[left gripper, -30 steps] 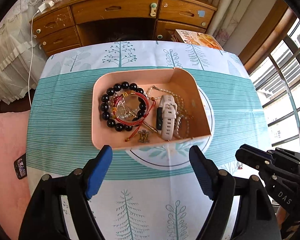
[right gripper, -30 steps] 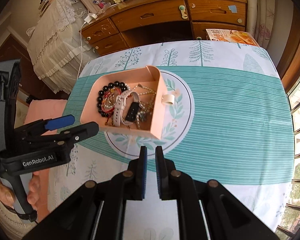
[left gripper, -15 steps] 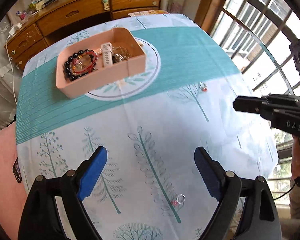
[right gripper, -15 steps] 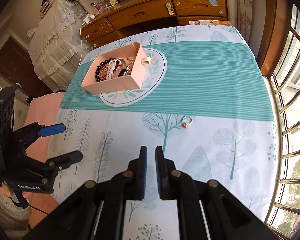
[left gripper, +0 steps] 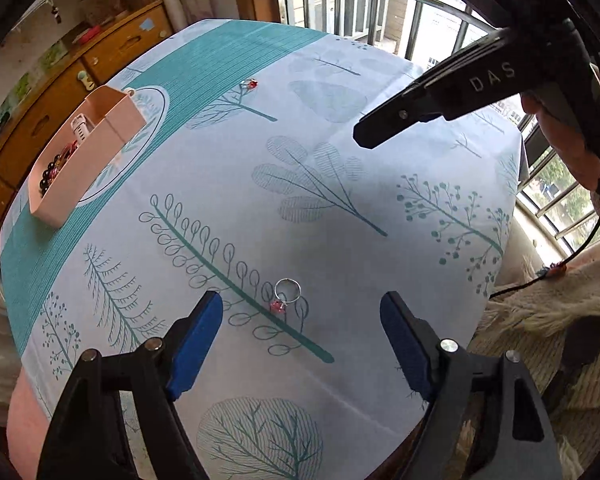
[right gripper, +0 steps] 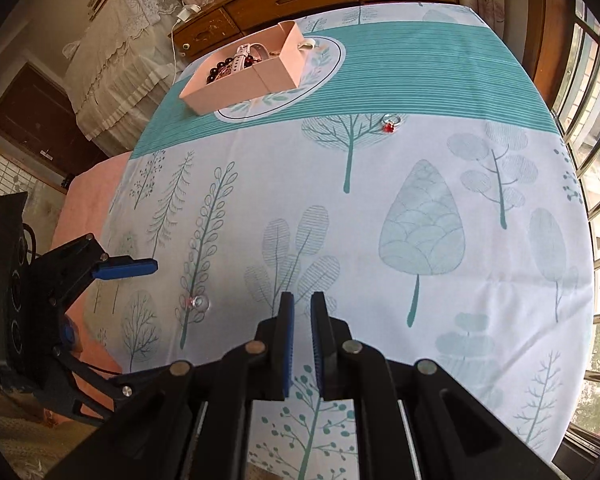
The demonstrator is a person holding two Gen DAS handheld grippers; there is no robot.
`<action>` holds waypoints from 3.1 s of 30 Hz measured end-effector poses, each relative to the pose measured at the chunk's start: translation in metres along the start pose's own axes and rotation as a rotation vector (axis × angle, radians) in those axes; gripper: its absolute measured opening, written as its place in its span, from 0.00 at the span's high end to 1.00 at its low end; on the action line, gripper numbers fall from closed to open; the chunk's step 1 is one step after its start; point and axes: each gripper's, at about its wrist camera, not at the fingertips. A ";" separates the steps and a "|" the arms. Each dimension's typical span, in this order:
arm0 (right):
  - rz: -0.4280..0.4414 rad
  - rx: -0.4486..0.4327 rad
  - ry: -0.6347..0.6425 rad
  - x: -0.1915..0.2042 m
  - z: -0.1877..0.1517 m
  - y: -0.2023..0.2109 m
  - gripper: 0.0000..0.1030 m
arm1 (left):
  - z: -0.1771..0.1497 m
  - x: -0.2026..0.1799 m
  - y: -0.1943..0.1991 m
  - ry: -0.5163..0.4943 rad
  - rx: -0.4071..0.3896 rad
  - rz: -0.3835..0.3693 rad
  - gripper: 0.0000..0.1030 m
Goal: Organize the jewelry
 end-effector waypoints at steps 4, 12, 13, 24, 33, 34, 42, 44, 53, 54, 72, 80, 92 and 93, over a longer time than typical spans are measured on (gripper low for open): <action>0.006 -0.014 -0.019 -0.003 -0.006 -0.003 0.92 | 0.000 -0.005 -0.012 -0.058 0.023 -0.008 0.40; 0.028 -0.011 -0.047 -0.012 -0.009 -0.010 0.92 | 0.001 0.023 -0.030 -0.049 0.047 -0.047 0.64; 0.030 -0.013 -0.049 -0.013 -0.009 -0.010 0.92 | 0.000 0.024 -0.030 -0.055 0.048 -0.054 0.64; 0.047 -0.015 -0.077 -0.022 -0.005 -0.017 0.92 | -0.001 0.024 -0.030 -0.167 0.050 -0.124 0.80; -0.014 -0.071 -0.068 -0.027 0.006 -0.015 0.92 | 0.013 0.042 -0.038 -0.014 0.071 -0.104 0.91; -0.038 -0.082 -0.057 -0.027 0.009 -0.014 0.92 | 0.015 0.045 -0.040 0.020 0.074 -0.091 0.91; -0.179 -0.117 0.017 -0.037 0.049 -0.021 0.92 | 0.032 0.076 -0.051 0.327 0.087 0.002 0.92; -0.176 -0.112 0.002 -0.041 0.063 -0.024 0.92 | 0.036 0.087 -0.053 0.400 0.077 0.016 0.92; -0.194 -0.127 -0.019 -0.047 0.090 -0.035 0.74 | 0.036 0.122 -0.067 0.551 0.078 -0.017 0.92; -0.200 -0.131 -0.015 -0.046 0.091 -0.036 0.73 | 0.036 0.125 -0.067 0.558 0.077 -0.018 0.92; -0.352 -0.191 0.071 -0.030 0.102 -0.052 0.82 | 0.027 0.132 -0.067 0.592 0.059 -0.049 0.92; -0.381 -0.201 0.108 -0.027 0.100 -0.054 0.93 | 0.022 0.142 -0.065 0.627 0.062 -0.030 0.92; -0.073 -0.348 0.172 0.052 0.155 -0.013 0.93 | 0.057 0.226 -0.011 0.750 -0.075 0.100 0.92; -0.052 -0.356 0.168 0.058 0.165 -0.013 0.93 | 0.062 0.236 -0.007 0.763 -0.090 0.119 0.92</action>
Point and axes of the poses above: each gripper's, at about its wrist camera, not at the fingertips, and y roughly against the way its jaws point, x to its left, z to its top, and after that the axes turned 7 degrees about z, right-handed
